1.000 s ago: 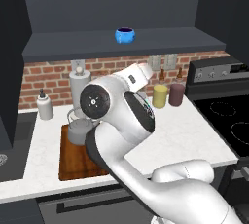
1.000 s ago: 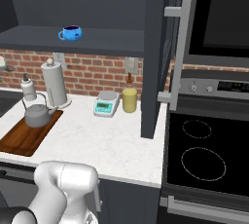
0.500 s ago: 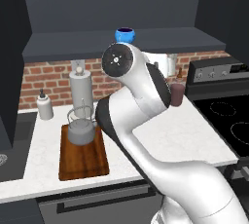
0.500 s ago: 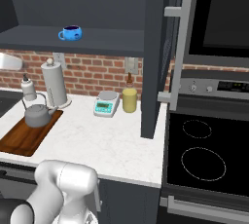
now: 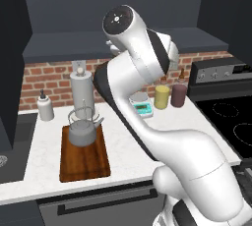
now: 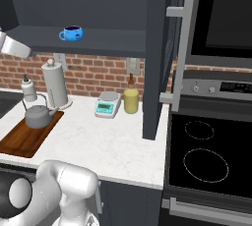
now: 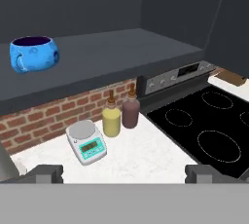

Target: Pick the kettle from the counter and place it on the tray. Then pick the mug from the cabinet and place it on the tray. Then close the cabinet doors.

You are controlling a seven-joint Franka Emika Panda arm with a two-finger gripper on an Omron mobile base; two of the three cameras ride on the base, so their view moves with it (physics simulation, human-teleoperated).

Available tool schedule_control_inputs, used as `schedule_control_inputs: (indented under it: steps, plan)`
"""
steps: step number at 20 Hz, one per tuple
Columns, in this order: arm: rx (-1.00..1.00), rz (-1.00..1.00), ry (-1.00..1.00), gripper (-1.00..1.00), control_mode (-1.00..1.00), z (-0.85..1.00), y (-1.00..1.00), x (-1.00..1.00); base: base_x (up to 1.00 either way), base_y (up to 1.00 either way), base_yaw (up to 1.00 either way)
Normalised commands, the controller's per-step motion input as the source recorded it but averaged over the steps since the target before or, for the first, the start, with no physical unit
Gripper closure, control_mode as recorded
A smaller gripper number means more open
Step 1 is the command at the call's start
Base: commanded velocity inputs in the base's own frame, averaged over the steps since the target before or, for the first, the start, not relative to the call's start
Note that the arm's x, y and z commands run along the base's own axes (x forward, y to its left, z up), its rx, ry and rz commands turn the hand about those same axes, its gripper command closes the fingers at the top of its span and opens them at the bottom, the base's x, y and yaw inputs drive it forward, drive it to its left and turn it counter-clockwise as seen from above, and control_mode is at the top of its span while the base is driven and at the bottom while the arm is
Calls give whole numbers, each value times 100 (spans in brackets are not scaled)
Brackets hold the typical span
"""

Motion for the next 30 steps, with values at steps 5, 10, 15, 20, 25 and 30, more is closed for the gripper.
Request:
schedule_control_inputs:
  steps: [5,10,15,20,25,30]
  plan:
    - [-1,-1,0,-100,-100,-4,0,36,0,0,0]
    - [-1,0,0,-100,-100,-6,-11,45,0,0,0]
    - [0,0,-1,-100,-100,0,-4,30,0,0,0]
    - [0,0,-12,-100,-100,0,2,33,0,0,0]
    - [1,0,-8,-100,-100,0,7,38,0,0,0]
    - [10,-1,1,-100,-100,8,0,38,0,0,0]
